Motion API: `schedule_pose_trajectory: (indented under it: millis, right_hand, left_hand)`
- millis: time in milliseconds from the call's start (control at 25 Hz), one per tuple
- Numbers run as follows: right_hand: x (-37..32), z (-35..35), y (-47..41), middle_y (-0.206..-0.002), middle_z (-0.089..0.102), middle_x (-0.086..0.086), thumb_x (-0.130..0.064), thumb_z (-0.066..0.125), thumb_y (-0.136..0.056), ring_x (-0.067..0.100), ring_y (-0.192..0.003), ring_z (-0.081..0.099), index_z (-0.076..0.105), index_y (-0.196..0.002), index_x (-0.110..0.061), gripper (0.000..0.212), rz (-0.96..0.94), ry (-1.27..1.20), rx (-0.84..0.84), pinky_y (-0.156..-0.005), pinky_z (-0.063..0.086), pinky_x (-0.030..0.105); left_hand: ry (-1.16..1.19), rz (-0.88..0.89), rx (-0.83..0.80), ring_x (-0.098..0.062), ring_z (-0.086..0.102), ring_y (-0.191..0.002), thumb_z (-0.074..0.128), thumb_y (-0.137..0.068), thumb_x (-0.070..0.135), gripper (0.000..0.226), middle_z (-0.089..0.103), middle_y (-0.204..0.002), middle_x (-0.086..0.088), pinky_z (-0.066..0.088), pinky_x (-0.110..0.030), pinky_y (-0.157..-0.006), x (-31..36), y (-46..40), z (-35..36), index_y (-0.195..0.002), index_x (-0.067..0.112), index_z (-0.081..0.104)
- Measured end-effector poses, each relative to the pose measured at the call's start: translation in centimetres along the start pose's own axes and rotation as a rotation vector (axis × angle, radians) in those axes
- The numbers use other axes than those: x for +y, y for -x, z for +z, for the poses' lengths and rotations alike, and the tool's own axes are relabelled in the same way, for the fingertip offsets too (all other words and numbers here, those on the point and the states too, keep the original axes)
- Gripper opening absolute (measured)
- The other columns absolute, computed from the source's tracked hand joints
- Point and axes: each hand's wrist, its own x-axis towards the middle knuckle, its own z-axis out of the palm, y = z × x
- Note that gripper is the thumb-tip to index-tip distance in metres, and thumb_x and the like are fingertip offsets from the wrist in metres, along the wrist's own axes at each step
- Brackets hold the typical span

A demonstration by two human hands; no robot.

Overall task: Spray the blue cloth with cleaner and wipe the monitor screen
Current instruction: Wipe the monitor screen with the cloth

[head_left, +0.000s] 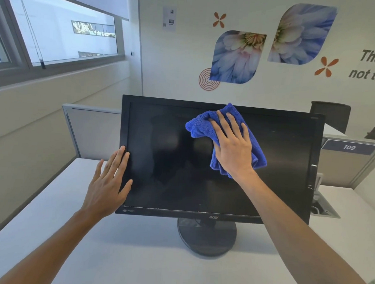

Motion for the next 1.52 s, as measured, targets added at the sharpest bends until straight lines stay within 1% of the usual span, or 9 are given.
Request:
schedule_pose_trajectory:
  millis: [120, 280, 560, 840, 1000, 1160, 1240, 1360, 1520]
  right_hand:
    - [2.2, -0.2, 0.6, -0.159, 0.032, -0.001, -0.024, 0.052, -0.095, 0.024, -0.147, 0.027, 0.039, -0.148, -0.024, 0.054, 0.016, 0.009, -0.007, -0.117, 0.027, 0.053]
    - [5.3, -0.6, 1.6, -0.159, 0.032, 0.000, -0.023, 0.054, -0.094, 0.025, -0.147, 0.027, 0.039, -0.149, -0.023, 0.056, 0.069, 0.016, -0.017, -0.115, 0.029, 0.054]
    - [13.3, -1.3, 4.0, -0.159, 0.031, 0.002, -0.020, 0.054, -0.094, 0.027, -0.147, 0.027, 0.036, -0.150, -0.020, 0.059, 0.143, 0.048, -0.045, -0.114, 0.032, 0.053]
    - [19.3, -2.1, 5.7, -0.159, 0.031, 0.003, -0.020, 0.051, -0.096, 0.030, -0.147, 0.027, 0.034, -0.151, -0.018, 0.057, 0.174, 0.075, -0.066, -0.114, 0.032, 0.053]
    - [19.9, -2.1, 6.1, -0.159, 0.031, 0.006, -0.017, 0.055, -0.095, 0.032, -0.146, 0.028, 0.033, -0.152, -0.018, 0.061, 0.230, 0.035, -0.062, -0.113, 0.034, 0.054]
    - [19.6, -2.3, 6.1, -0.160, 0.028, 0.006, -0.018, 0.054, -0.096, 0.032, -0.147, 0.027, 0.031, -0.153, -0.020, 0.062, 0.231, 0.001, -0.096, -0.115, 0.032, 0.054]
    - [19.6, -2.6, 6.2, -0.160, 0.029, 0.006, -0.019, 0.054, -0.097, 0.032, -0.147, 0.028, 0.031, -0.153, -0.020, 0.061, 0.224, -0.002, -0.092, -0.114, 0.032, 0.054]
    - [19.1, -2.9, 6.9, -0.160, 0.029, 0.005, -0.020, 0.052, -0.097, 0.031, -0.146, 0.028, 0.033, -0.152, -0.020, 0.059, 0.209, -0.007, -0.079, -0.114, 0.033, 0.054]
    - [18.1, -2.2, 9.8, -0.160, 0.028, 0.005, -0.021, 0.053, -0.097, 0.031, -0.146, 0.028, 0.033, -0.152, -0.021, 0.059, 0.221, -0.007, -0.089, -0.114, 0.034, 0.054]
  left_hand:
    - [-0.025, -0.052, 0.036, -0.026, 0.012, -0.149, 0.021, -0.091, 0.065, 0.081, 0.007, -0.163, -0.004, 0.018, -0.056, -0.118, 2.0, -0.3, 0.0, -0.155, 0.017, 0.008]
    - [-0.052, -0.031, 0.019, -0.026, 0.007, -0.150, 0.024, -0.086, 0.074, 0.088, 0.007, -0.163, -0.003, 0.016, -0.060, -0.117, 4.1, -1.2, 0.7, -0.155, 0.021, 0.010]
    - [-0.038, -0.043, 0.022, -0.023, -0.001, -0.150, 0.022, -0.086, 0.073, 0.087, 0.000, -0.164, 0.000, 0.012, -0.062, -0.116, 4.2, -1.5, 1.3, -0.155, 0.022, 0.005]
    - [-0.008, -0.065, 0.028, -0.018, -0.001, -0.150, 0.023, -0.086, 0.072, 0.087, 0.000, -0.163, 0.004, 0.009, -0.058, -0.118, 4.3, -1.3, 1.0, -0.154, 0.023, -0.002]
    - [0.002, -0.063, 0.019, -0.018, -0.002, -0.150, 0.020, -0.086, 0.073, 0.088, -0.001, -0.163, 0.004, 0.010, -0.059, -0.118, 4.4, -1.3, 1.0, -0.154, 0.023, -0.003]
    - [-0.029, -0.081, 0.025, -0.024, -0.002, -0.150, 0.021, -0.085, 0.073, 0.088, -0.002, -0.164, -0.001, 0.009, -0.062, -0.116, 5.5, -1.4, 1.0, -0.155, 0.023, 0.001]
    - [-0.067, -0.041, 0.045, -0.028, 0.002, -0.150, 0.025, -0.085, 0.071, 0.087, 0.001, -0.164, -0.004, 0.009, -0.061, -0.116, 7.2, -1.5, 1.1, -0.155, 0.022, 0.008]
    - [-0.099, 0.075, 0.050, -0.029, 0.008, -0.150, 0.026, -0.086, 0.069, 0.083, 0.007, -0.163, -0.006, 0.011, -0.060, -0.117, 10.6, -2.1, 1.8, -0.154, 0.021, 0.018]
    - [-0.077, 0.093, 0.041, -0.029, 0.010, -0.149, 0.026, -0.088, 0.068, 0.080, 0.010, -0.163, -0.006, 0.013, -0.059, -0.117, 13.3, -2.8, 2.9, -0.153, 0.023, 0.019]
